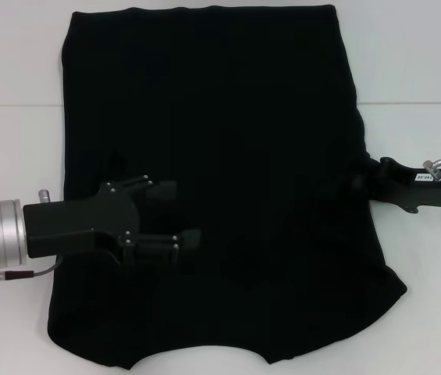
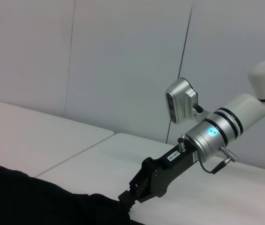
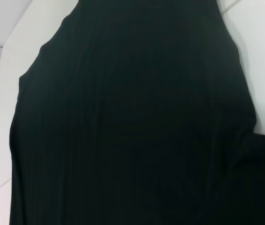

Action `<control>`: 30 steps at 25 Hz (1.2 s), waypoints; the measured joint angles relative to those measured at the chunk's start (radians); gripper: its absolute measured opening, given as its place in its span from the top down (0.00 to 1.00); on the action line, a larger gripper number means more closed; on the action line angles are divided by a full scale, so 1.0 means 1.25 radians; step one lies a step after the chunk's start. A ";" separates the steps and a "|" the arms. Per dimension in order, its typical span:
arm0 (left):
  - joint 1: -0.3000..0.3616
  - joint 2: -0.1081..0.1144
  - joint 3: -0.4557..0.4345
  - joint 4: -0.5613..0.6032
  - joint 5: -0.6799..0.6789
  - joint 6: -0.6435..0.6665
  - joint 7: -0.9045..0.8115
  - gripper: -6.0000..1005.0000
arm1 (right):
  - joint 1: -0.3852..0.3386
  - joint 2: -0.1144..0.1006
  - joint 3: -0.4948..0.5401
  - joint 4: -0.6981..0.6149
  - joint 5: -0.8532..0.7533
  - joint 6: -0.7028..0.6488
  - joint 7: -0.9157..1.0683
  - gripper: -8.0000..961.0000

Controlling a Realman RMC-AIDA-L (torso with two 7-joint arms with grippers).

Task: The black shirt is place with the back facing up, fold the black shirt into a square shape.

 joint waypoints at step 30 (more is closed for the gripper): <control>-0.007 0.000 0.003 -0.006 -0.004 0.000 -0.004 0.07 | -0.026 -0.051 -0.060 -0.105 -0.084 -0.026 -0.158 0.63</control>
